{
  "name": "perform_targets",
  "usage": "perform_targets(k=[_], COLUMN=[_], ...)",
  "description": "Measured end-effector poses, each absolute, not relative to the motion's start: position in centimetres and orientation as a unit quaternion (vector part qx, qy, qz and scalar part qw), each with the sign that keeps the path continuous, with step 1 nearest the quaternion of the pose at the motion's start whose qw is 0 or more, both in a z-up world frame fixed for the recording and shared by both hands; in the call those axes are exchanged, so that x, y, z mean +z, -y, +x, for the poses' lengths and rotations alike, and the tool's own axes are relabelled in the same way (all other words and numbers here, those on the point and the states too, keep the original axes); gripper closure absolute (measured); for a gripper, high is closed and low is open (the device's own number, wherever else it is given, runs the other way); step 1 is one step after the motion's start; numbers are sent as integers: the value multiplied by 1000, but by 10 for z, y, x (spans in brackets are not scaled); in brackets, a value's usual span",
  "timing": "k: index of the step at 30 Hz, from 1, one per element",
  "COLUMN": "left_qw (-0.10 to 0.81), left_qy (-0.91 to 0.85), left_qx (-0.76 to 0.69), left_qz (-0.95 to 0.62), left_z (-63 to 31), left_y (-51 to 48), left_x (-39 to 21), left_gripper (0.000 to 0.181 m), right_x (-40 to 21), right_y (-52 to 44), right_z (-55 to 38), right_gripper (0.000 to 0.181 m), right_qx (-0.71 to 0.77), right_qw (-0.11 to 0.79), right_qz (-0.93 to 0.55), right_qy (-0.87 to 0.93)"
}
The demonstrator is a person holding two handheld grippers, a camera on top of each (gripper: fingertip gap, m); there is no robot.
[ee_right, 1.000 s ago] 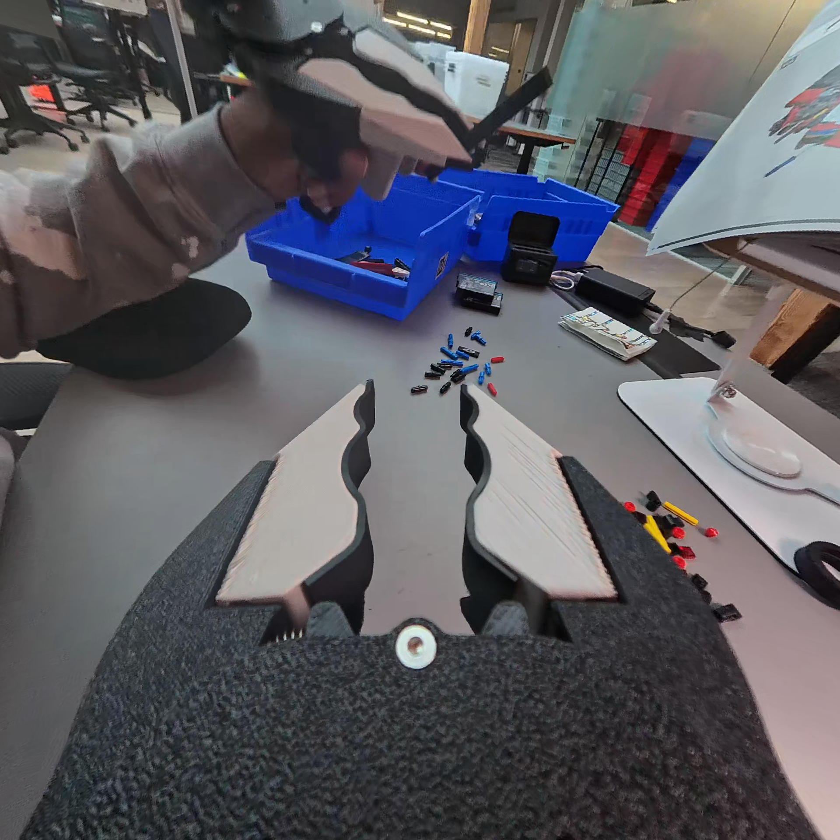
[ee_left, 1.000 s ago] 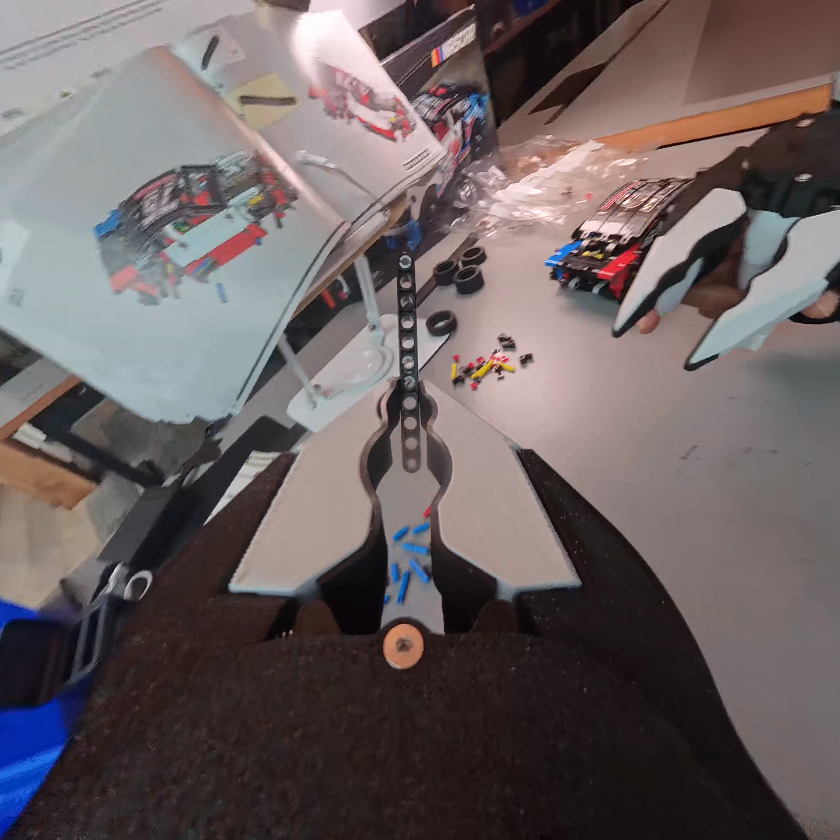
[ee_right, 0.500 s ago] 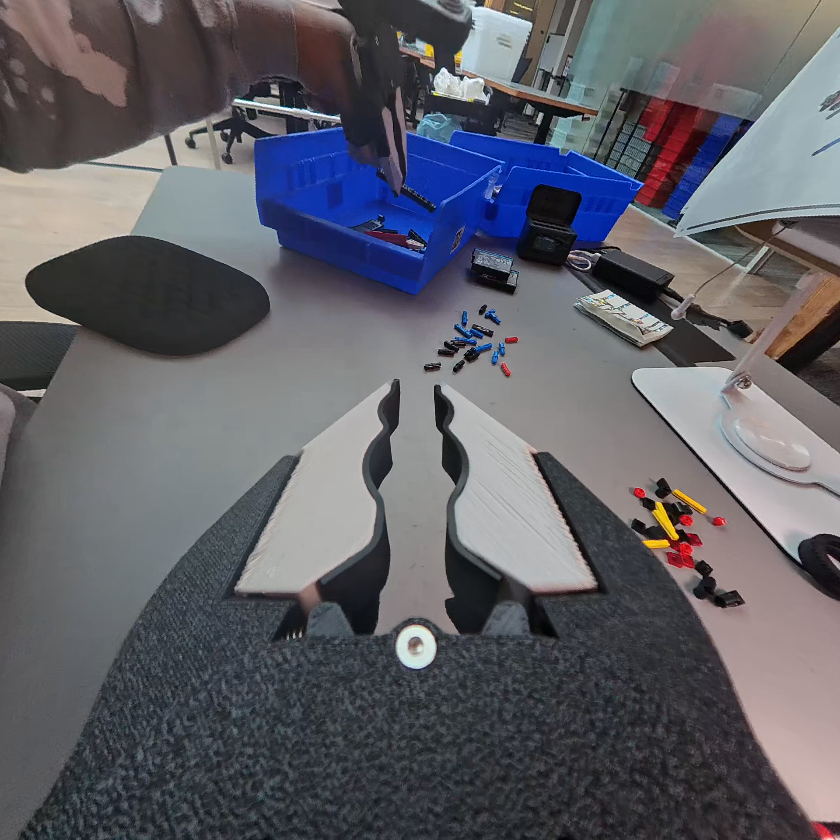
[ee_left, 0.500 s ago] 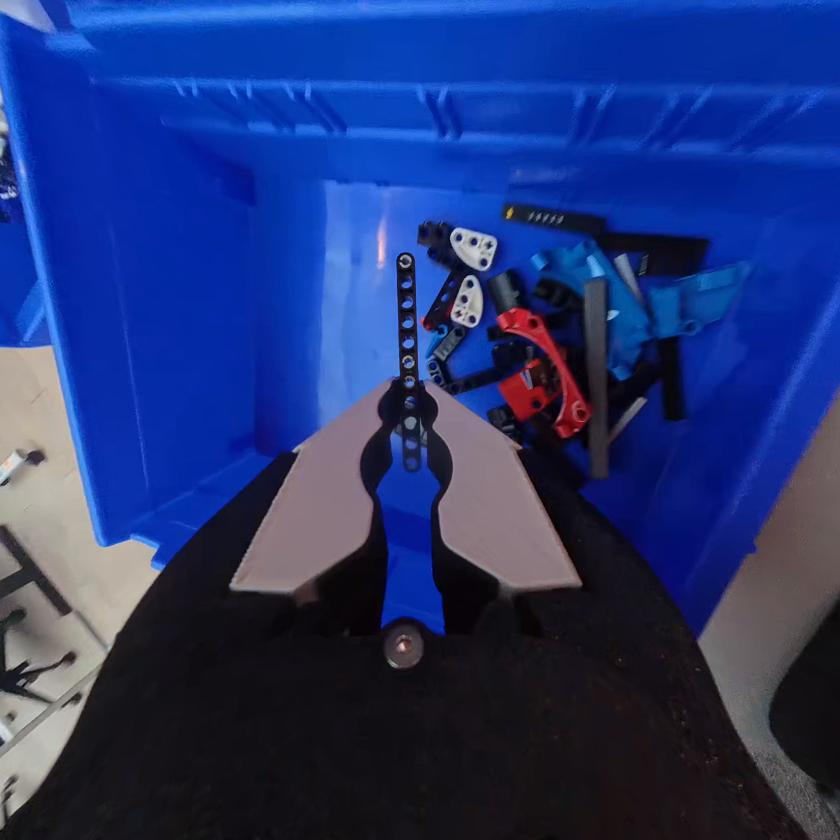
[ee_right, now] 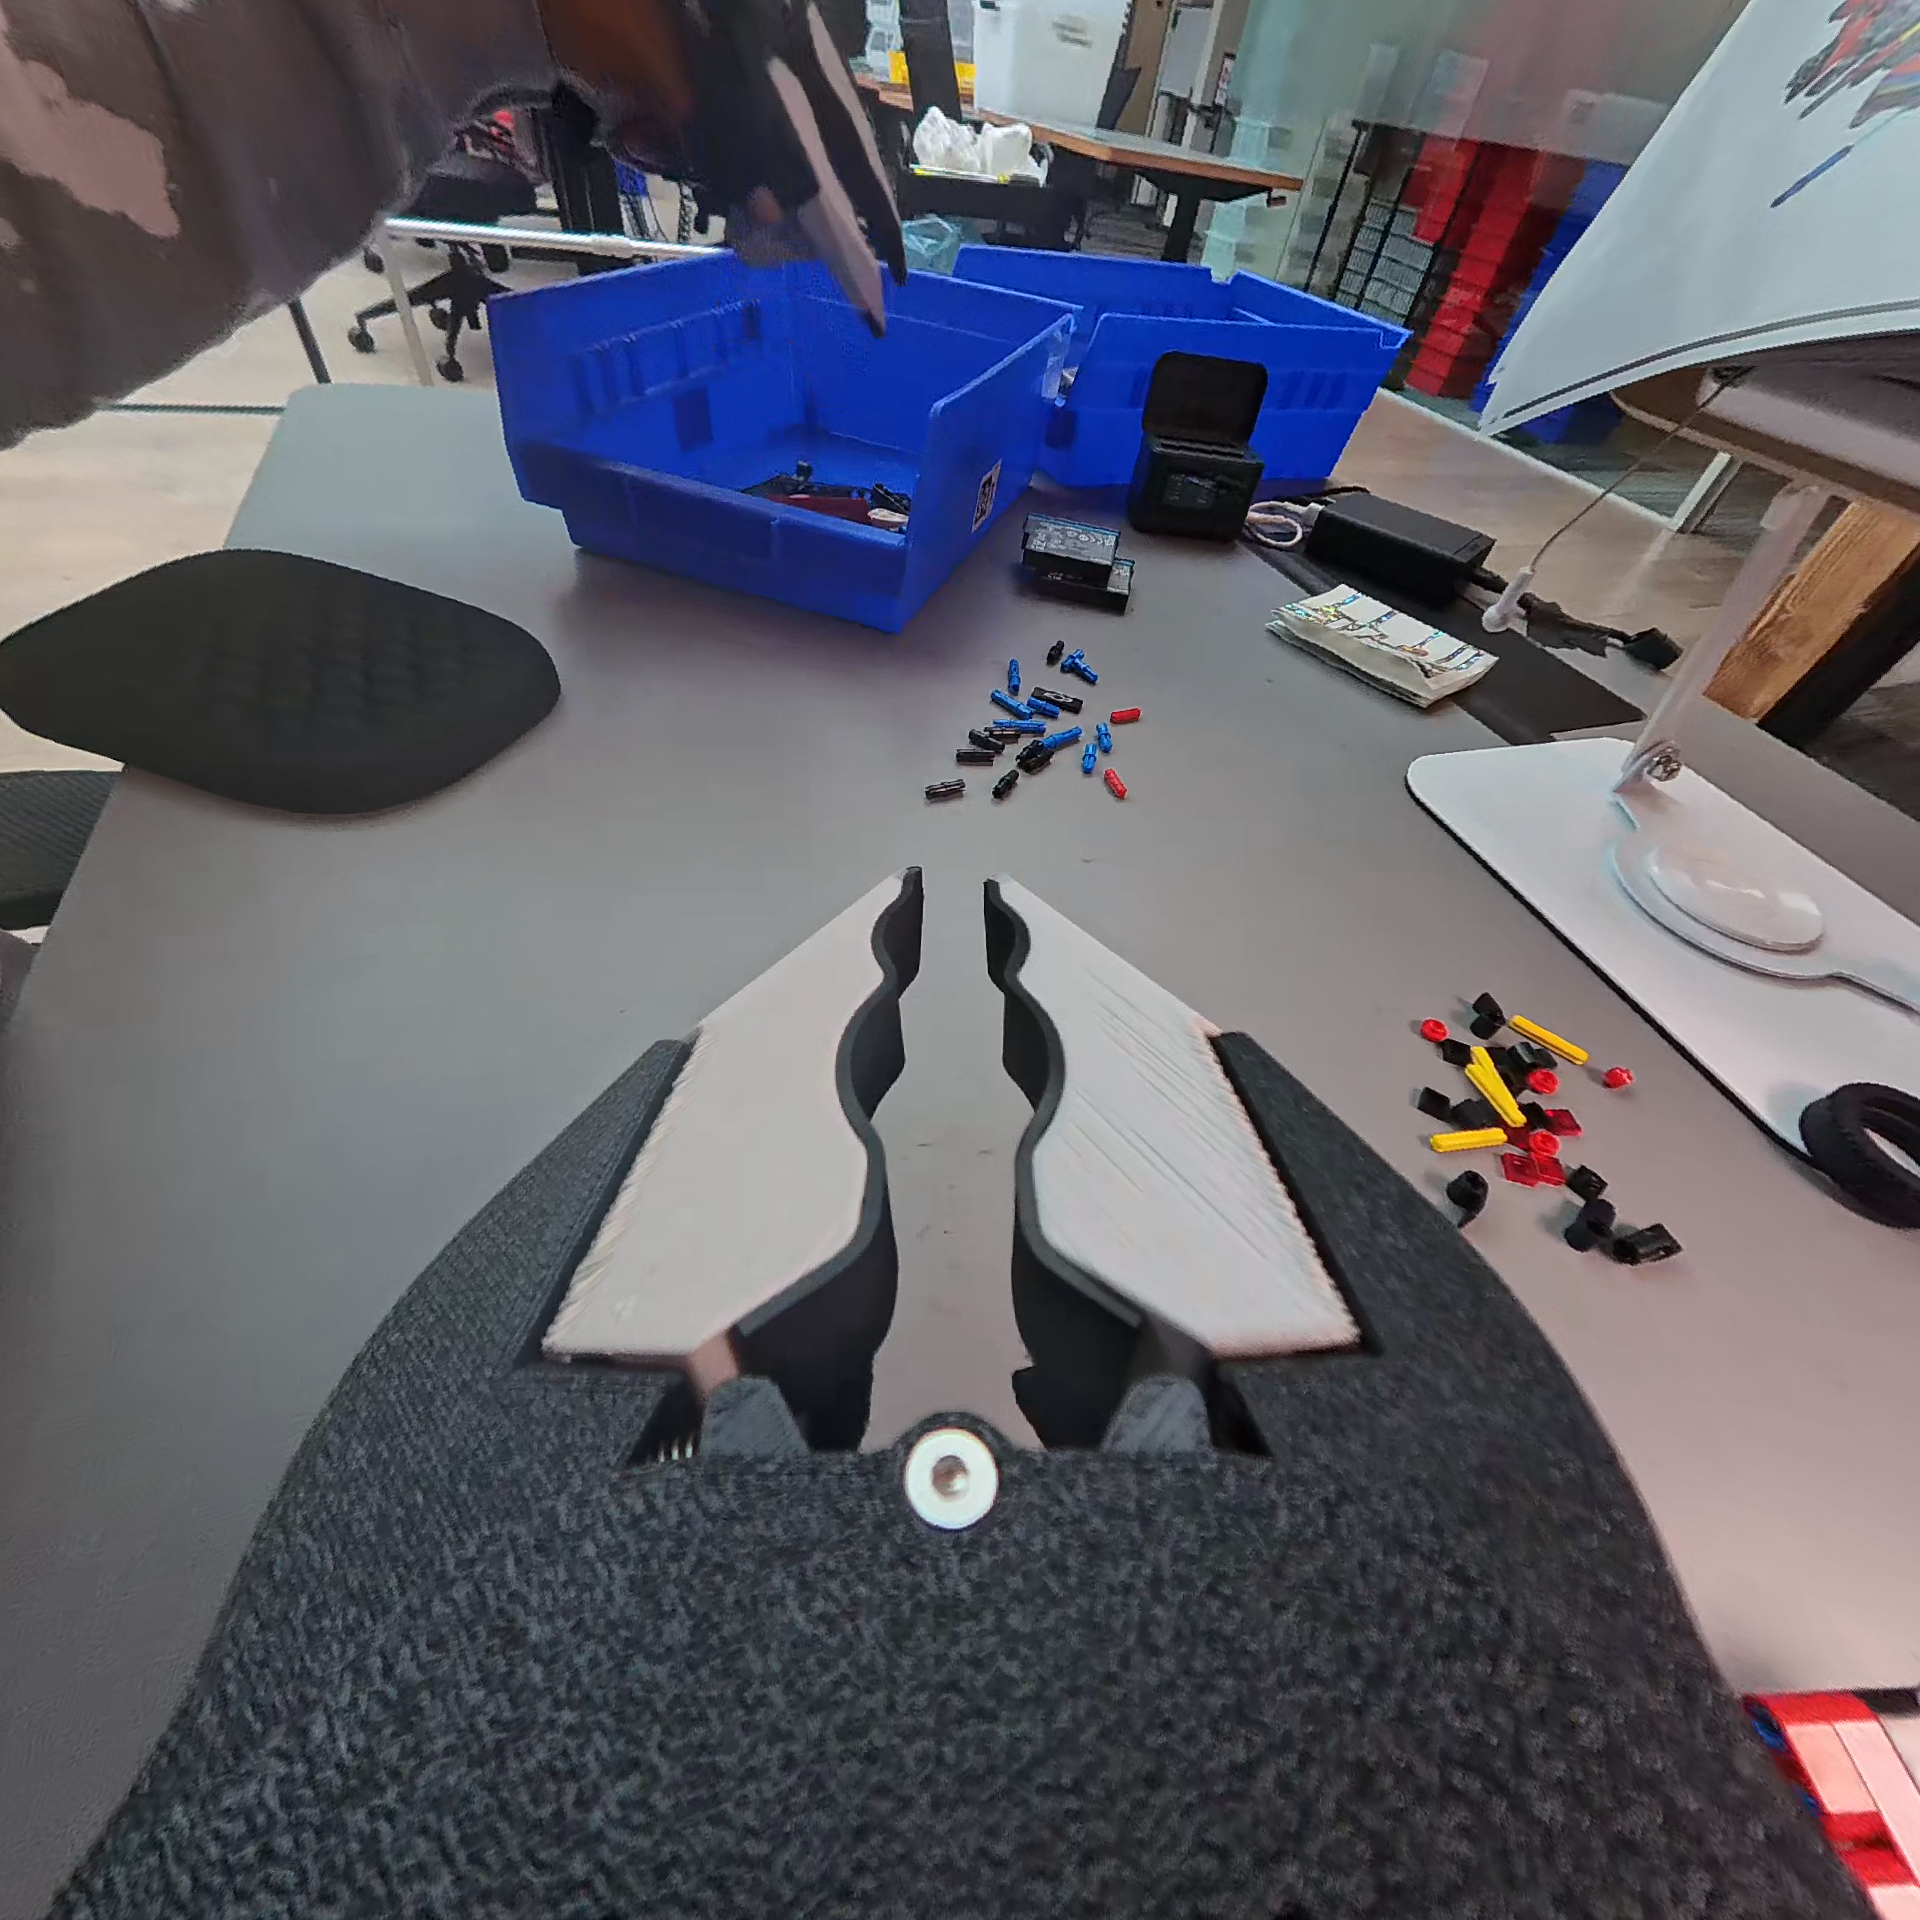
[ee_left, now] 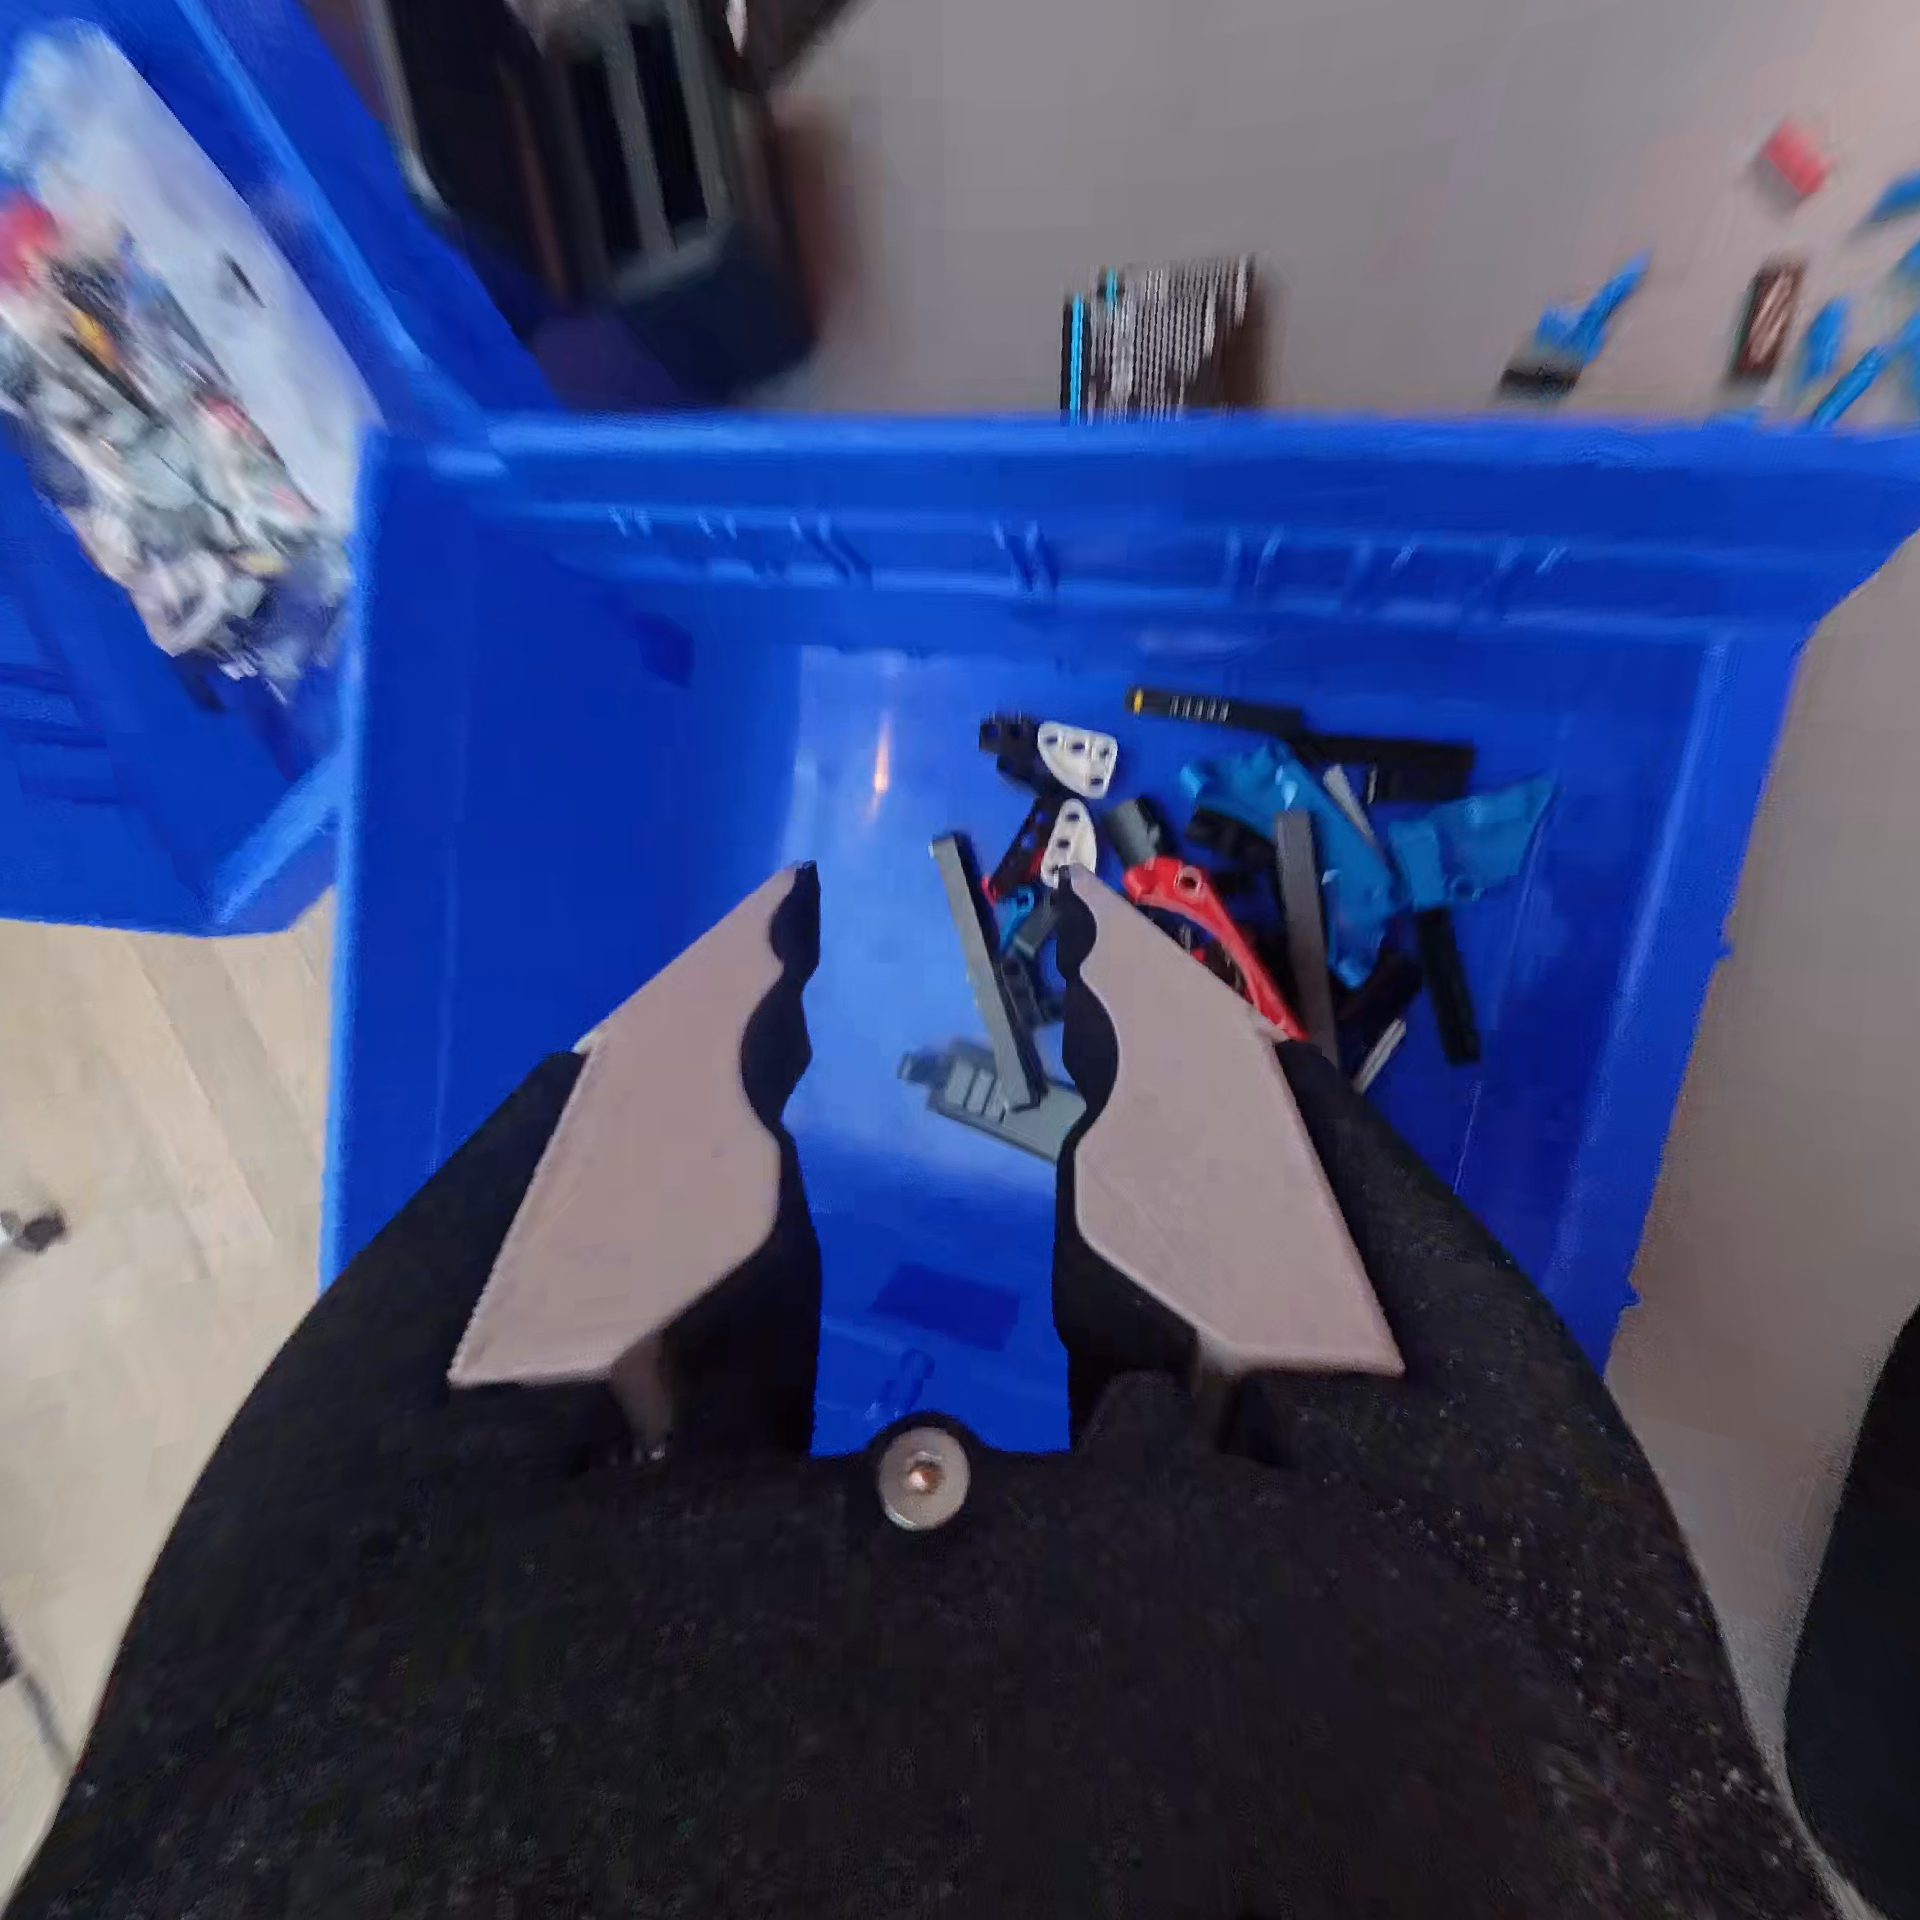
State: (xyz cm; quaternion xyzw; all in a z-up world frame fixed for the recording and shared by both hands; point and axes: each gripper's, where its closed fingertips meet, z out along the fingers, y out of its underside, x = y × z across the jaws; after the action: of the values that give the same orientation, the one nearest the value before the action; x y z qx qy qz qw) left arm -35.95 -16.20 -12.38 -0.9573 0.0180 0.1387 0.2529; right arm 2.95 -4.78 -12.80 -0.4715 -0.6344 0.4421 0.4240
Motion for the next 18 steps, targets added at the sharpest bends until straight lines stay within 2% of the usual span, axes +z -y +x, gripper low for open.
perform_targets(k=[1,5,8,10,12,15,18], left_qw=[306,500,606,661,705,716,695], left_qy=[-18,-37,-67,-72,-51,-44,-65], left_qx=[144,149,95,40,-10,-91,-91], left_qz=[-941,-852,-787,-746,-708,-691,-710], left_z=[-354,-317,-265,-227,-193,-142,-112], left_y=[152,118,101,91,79,60,41], left_x=[-103,-30,-1,5,-2,-33,-68], left_gripper=[135,112,113,124,144,163,178], right_x=[-128,-129,-129,-126,-123,-118,-115], right_y=[47,45,44,42,39,32,27], right_z=[30,29,29,30,30,32,39], right_gripper=[170,171,172,172,172,172,172], right_qx=[443,445,439,435,436,442,438], right_qw=[424,420,423,429,435,437,446], right_qz=[-473,-478,-479,-480,-484,-501,-515], right_qy=[633,630,631,629,621,602,587])
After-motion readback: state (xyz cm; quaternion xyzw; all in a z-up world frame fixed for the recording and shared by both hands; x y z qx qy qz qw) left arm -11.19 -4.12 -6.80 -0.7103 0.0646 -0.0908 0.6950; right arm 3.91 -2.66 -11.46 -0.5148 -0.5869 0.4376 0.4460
